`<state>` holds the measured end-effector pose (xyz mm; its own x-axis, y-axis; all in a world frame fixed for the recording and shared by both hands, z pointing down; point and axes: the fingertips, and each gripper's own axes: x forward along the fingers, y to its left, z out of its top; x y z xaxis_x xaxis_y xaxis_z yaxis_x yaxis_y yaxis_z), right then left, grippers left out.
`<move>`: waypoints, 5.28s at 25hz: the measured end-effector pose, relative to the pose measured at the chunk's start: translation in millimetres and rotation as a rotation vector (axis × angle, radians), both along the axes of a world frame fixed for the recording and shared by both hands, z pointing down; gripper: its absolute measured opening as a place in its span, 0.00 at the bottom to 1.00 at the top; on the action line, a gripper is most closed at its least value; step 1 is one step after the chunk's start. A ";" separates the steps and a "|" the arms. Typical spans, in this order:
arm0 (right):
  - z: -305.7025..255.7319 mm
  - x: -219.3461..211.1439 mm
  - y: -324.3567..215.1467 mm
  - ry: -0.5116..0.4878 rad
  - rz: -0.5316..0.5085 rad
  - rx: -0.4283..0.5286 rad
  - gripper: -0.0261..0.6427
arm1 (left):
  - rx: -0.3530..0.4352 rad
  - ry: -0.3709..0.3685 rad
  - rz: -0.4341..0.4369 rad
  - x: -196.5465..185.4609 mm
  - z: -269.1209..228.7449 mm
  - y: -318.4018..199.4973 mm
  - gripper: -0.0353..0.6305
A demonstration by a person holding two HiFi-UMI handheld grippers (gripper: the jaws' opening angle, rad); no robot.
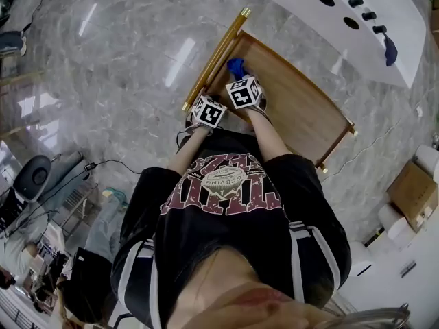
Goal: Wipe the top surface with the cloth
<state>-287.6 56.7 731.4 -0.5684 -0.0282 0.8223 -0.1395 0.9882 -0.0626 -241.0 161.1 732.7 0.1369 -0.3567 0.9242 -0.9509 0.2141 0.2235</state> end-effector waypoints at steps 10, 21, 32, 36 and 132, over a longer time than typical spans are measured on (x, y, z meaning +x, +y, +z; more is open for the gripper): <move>-1.5 -10.1 10.2 -0.007 -0.028 0.005 0.14 | 0.018 -0.003 -0.070 -6.4 -1.6 11.8 0.13; -1.8 -6.5 48.1 -0.006 -0.149 0.003 0.14 | 0.024 -0.028 -0.140 -7.7 -4.6 26.0 0.13; -0.6 -2.3 80.3 -0.004 -0.240 -0.004 0.14 | 0.025 -0.046 -0.201 -7.7 -8.8 43.0 0.13; -2.1 -0.7 92.4 -0.012 -0.286 -0.007 0.14 | 0.024 -0.053 -0.222 -8.0 -7.5 45.6 0.13; 7.1 276.3 -15.1 -0.028 0.355 -0.073 0.14 | -0.015 0.057 0.532 207.0 15.5 -92.4 0.13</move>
<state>-11.2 41.6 738.5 -0.5563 -0.1699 0.8134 -0.4705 0.8712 -0.1398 -34.0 68.7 748.2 0.3456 -0.2114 0.9143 -0.9153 -0.2909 0.2787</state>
